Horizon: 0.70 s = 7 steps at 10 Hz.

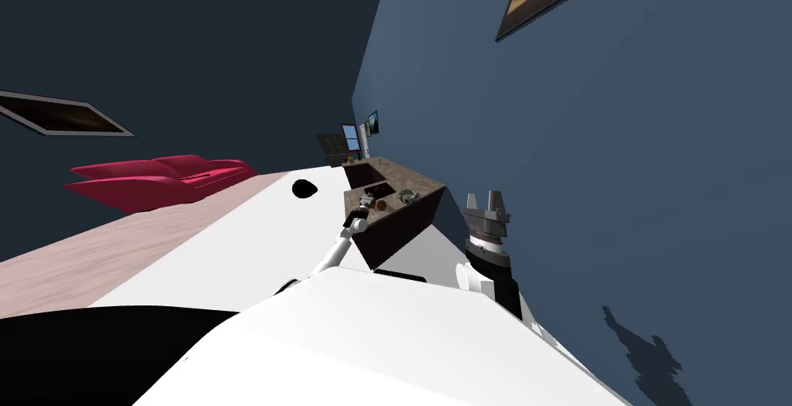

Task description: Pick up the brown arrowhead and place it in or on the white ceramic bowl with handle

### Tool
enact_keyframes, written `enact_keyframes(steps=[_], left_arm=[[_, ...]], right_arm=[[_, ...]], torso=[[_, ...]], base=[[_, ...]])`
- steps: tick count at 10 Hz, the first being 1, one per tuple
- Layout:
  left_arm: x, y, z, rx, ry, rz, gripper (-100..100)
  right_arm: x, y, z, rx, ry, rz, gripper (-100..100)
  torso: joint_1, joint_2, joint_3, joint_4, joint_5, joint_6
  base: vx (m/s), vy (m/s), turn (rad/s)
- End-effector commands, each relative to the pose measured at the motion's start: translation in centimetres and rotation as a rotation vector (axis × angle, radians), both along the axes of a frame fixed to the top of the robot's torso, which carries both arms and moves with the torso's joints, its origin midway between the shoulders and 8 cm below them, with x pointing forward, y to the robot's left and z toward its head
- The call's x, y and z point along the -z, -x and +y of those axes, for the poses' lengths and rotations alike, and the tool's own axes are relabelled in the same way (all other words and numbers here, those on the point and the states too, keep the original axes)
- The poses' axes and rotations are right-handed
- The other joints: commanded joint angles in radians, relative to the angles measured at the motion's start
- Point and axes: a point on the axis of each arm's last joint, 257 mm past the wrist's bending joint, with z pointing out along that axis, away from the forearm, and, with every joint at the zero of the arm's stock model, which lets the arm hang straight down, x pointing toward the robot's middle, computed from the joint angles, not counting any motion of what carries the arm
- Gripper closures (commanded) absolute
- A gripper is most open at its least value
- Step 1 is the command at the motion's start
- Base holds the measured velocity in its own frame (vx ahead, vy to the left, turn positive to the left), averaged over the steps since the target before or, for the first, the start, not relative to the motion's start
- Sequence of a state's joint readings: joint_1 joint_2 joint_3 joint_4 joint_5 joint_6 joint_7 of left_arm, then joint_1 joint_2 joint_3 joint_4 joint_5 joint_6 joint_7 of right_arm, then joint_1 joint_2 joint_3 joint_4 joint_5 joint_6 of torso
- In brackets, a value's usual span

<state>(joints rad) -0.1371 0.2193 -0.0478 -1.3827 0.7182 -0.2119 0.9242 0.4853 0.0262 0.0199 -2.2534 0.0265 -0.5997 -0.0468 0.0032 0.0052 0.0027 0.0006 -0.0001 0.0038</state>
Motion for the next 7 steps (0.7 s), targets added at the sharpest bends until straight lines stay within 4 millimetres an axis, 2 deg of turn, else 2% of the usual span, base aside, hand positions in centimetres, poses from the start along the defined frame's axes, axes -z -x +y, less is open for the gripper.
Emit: enact_keyframes(steps=[1,3,4,5,7], left_arm=[[-0.4,-0.9,-0.4,0.017,-0.001,0.004,100],[-2.2,-2.6,-1.5,0.056,-0.015,0.002,100],[-2.2,-2.6,-1.5,0.056,-0.015,0.002,100],[-3.0,-3.3,-2.2,0.077,-0.029,0.003,100],[-4.4,-4.6,-3.4,0.119,-0.071,0.009,100]], right_arm=[[0.0,0.0,0.0,0.0,0.0,0.0,0],[0.0,0.0,0.0,0.0,0.0,0.0,0],[0.0,0.0,0.0,0.0,0.0,0.0,0],[0.0,0.0,0.0,0.0,0.0,0.0,0],[0.0,0.0,0.0,0.0,0.0,0.0,0]], torso=[[0.0,0.0,0.0,0.0,0.0,0.0],[-0.002,-0.003,-0.002,-0.001,0.0,0.0],[-0.003,-0.004,-0.002,-0.001,0.0,0.001],[-0.002,-0.004,-0.002,-0.001,0.0,-0.001],[-0.003,-0.004,-0.003,-0.001,-0.001,0.001]], base=[[-0.058,0.031,-0.043],[-0.042,0.025,-0.127],[-0.034,0.033,-0.09],[-0.027,0.027,-0.076],[-0.028,0.025,-0.199]])
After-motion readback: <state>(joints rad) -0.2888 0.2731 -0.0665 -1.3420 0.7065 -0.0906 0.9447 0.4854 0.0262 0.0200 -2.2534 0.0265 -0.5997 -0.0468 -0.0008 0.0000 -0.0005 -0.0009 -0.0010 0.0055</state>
